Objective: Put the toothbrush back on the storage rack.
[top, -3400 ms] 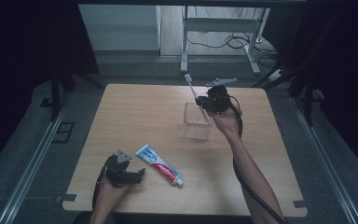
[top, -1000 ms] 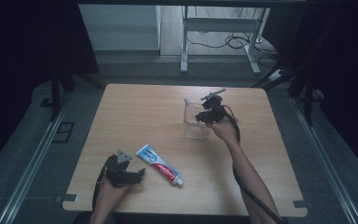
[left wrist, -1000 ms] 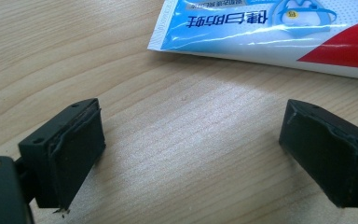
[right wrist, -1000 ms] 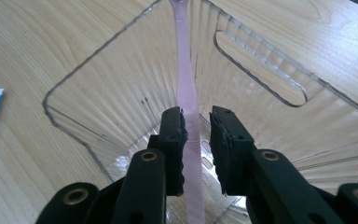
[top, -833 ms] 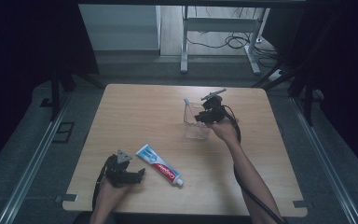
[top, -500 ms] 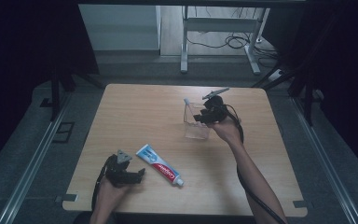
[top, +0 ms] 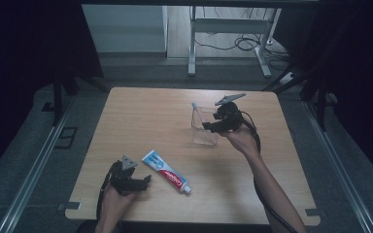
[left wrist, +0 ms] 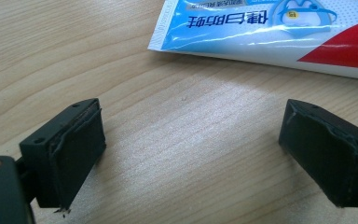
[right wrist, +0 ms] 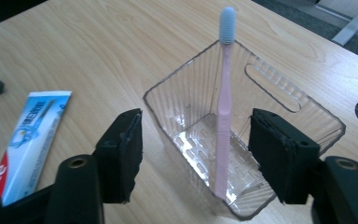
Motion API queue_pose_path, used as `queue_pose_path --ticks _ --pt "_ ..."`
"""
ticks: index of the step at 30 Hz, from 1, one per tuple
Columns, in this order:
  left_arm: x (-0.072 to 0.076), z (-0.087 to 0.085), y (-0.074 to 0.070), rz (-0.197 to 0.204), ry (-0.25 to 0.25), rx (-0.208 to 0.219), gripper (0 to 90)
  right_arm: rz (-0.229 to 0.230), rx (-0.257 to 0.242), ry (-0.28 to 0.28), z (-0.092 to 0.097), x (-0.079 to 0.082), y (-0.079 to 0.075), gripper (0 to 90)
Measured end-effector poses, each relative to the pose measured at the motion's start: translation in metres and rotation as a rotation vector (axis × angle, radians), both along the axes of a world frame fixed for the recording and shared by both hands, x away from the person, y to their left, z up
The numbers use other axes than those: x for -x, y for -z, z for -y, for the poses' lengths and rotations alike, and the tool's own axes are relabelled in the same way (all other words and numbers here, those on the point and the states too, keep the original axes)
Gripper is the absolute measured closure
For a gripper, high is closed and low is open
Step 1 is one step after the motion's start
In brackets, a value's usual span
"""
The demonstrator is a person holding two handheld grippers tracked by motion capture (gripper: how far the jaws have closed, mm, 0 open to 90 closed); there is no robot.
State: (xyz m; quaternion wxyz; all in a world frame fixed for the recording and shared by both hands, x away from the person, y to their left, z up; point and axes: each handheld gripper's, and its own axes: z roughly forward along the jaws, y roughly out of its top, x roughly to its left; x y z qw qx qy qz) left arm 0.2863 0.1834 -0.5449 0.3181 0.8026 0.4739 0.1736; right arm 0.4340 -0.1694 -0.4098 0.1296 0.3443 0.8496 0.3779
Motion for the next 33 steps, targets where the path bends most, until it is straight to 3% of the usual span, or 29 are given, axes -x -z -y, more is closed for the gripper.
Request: queue_pose_path --ticks 11,25,33 --pt "0.000 0.000 0.000 0.000 0.000 0.000 6.6 0.044 0.025 -0.033 0.005 0.019 -0.001 14.3" --pt "0.000 0.000 0.000 0.001 0.003 -0.003 6.6 0.077 0.068 -0.041 0.017 0.043 0.002 1.5" --pt "0.000 0.000 0.000 0.001 0.002 -0.001 6.6 0.083 0.095 -0.038 0.025 0.054 0.011 0.2"
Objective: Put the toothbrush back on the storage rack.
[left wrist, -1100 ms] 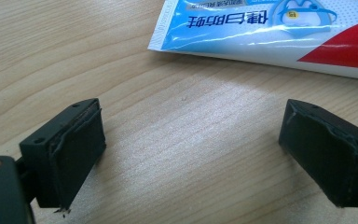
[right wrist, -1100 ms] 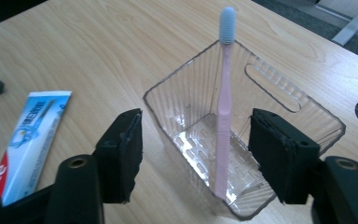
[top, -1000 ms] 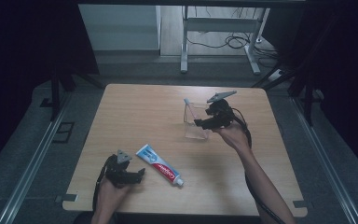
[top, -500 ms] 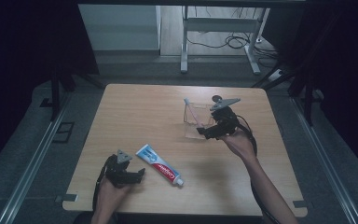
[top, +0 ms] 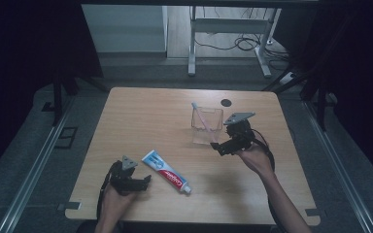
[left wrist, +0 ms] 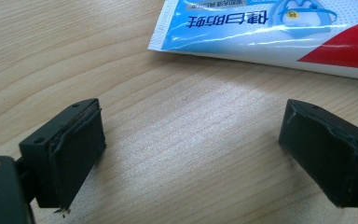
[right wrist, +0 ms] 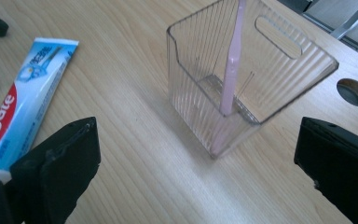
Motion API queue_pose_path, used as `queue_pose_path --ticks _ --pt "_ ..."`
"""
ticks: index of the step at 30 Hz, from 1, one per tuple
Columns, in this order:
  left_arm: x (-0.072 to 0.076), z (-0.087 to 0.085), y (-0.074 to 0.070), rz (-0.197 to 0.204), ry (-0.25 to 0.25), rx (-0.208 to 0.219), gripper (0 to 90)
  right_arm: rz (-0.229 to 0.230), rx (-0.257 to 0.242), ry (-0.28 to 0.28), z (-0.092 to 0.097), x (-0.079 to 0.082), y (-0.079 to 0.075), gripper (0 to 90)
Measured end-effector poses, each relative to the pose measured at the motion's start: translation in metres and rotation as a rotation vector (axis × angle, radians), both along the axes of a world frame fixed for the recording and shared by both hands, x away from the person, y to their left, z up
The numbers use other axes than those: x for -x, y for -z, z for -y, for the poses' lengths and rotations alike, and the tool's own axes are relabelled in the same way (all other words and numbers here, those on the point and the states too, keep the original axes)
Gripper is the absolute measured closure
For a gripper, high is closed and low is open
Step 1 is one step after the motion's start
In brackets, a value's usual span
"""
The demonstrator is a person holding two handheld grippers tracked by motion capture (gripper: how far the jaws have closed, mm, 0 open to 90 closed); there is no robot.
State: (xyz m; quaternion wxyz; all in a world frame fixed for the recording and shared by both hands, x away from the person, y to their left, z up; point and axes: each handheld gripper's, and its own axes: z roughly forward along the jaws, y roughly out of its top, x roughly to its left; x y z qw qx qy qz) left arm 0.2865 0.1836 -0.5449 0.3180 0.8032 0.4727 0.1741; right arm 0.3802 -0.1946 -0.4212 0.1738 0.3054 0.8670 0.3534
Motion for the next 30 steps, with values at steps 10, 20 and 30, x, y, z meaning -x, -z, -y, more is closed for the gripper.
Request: queue_pose_path --ticks 10,20,30 --pt "0.000 0.000 0.000 0.002 -0.004 0.004 6.6 0.010 -0.028 0.012 0.010 0.011 0.007 0.0" --pt "0.000 0.001 0.000 0.002 -0.007 0.007 6.6 0.015 -0.041 0.023 0.020 0.021 0.015 0.0" --pt "0.000 0.000 0.000 0.001 -0.001 0.002 6.6 0.003 -0.037 0.038 0.034 0.033 0.028 0.0"
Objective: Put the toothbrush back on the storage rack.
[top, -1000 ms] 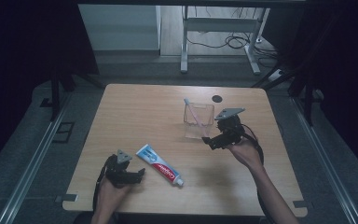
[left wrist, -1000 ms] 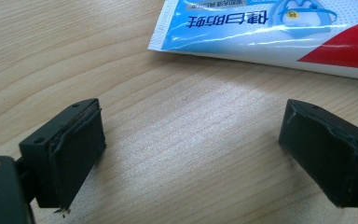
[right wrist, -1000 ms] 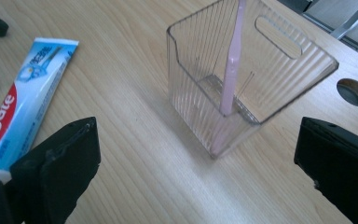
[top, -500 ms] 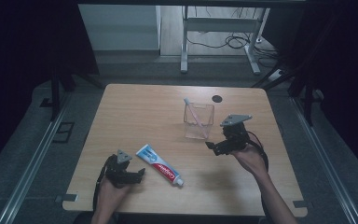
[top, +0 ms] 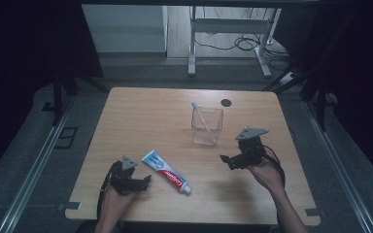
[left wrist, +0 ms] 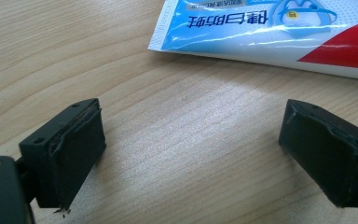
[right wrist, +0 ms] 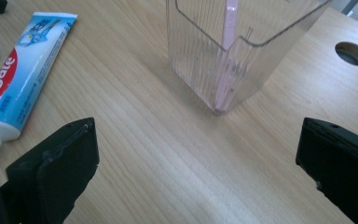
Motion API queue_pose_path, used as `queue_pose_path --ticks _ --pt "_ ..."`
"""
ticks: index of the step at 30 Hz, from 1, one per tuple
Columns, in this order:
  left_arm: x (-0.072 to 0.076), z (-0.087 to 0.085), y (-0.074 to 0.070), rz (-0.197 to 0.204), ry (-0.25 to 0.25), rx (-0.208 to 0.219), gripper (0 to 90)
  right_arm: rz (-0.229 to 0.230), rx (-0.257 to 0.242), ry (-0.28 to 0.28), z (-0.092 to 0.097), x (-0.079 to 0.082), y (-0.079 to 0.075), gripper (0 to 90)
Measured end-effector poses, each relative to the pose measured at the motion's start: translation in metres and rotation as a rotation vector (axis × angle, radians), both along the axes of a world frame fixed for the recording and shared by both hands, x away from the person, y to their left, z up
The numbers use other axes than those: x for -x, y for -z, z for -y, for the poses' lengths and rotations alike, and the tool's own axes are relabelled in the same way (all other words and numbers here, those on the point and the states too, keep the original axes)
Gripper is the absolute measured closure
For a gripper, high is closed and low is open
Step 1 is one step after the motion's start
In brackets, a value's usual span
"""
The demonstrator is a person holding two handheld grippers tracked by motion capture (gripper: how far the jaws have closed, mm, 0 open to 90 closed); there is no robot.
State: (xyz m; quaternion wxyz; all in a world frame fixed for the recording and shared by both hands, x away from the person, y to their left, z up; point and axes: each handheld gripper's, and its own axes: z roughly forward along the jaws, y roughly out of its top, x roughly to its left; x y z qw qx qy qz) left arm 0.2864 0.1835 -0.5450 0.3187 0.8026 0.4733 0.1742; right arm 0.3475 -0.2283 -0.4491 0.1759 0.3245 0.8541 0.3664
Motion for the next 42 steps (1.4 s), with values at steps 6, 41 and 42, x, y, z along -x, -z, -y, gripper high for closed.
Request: queue_pose_path --ticks 6,41,42 --pt "0.000 0.000 0.000 -0.002 -0.005 0.003 6.6 -0.007 0.006 0.005 0.006 0.008 0.010 0.0" --pt "0.000 0.000 0.000 0.000 -0.002 0.001 6.6 -0.078 0.042 0.066 0.028 0.038 0.082 0.0" --pt "0.000 0.000 0.000 0.000 -0.002 0.001 6.6 -0.083 0.044 0.065 0.028 0.038 0.084 0.0"
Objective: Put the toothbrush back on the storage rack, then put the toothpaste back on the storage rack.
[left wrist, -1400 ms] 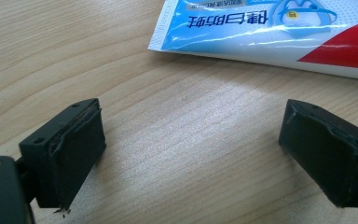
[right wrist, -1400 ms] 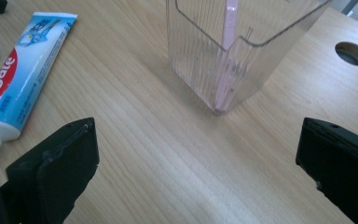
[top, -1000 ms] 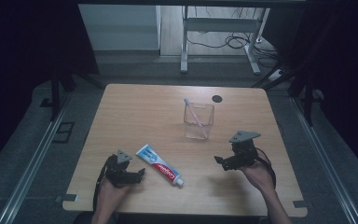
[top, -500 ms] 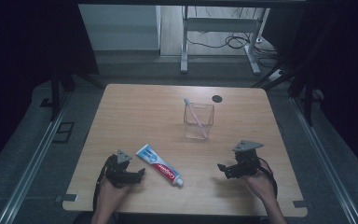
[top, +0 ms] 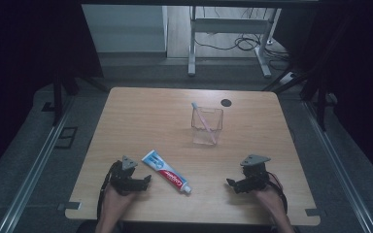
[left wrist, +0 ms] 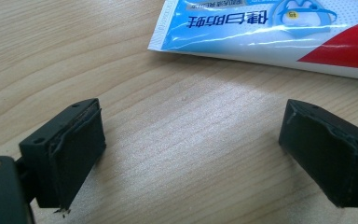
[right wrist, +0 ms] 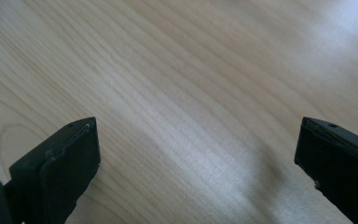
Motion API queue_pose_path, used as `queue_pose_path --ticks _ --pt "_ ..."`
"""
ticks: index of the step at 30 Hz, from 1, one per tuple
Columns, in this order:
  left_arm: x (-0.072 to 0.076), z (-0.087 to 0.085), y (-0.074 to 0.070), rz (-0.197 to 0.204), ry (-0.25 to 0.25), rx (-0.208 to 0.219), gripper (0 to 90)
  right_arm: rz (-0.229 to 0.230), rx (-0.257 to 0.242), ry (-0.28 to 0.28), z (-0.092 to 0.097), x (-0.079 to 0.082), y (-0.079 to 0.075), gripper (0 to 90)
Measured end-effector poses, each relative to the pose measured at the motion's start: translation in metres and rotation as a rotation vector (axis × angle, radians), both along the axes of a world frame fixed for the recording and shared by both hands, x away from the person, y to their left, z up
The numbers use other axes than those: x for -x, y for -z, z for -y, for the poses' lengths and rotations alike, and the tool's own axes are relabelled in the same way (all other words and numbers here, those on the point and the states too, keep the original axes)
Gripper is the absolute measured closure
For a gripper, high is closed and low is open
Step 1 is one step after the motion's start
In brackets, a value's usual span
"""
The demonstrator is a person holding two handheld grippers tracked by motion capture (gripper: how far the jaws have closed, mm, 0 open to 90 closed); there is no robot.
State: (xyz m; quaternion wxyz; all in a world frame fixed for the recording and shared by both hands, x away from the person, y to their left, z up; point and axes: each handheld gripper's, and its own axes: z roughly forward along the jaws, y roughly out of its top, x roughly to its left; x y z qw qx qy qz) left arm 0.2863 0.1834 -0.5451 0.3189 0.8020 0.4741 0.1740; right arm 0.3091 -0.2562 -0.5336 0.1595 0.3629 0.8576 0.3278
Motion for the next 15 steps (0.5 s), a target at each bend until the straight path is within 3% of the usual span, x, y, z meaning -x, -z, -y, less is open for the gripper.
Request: queue_pose_path --ticks 3,7,15 --pt "0.0000 -0.0001 0.0000 0.000 0.001 0.001 6.6 -0.011 -0.003 0.000 0.0003 0.0005 0.0063 0.0" --pt "0.0001 0.0001 0.0000 0.000 0.000 0.000 6.6 -0.005 -0.047 0.012 0.0044 0.0007 0.0102 0.0" --pt "0.0007 0.0002 0.0000 0.002 0.001 0.001 7.1 -0.006 -0.045 0.014 0.0049 0.0013 0.0103 0.0"
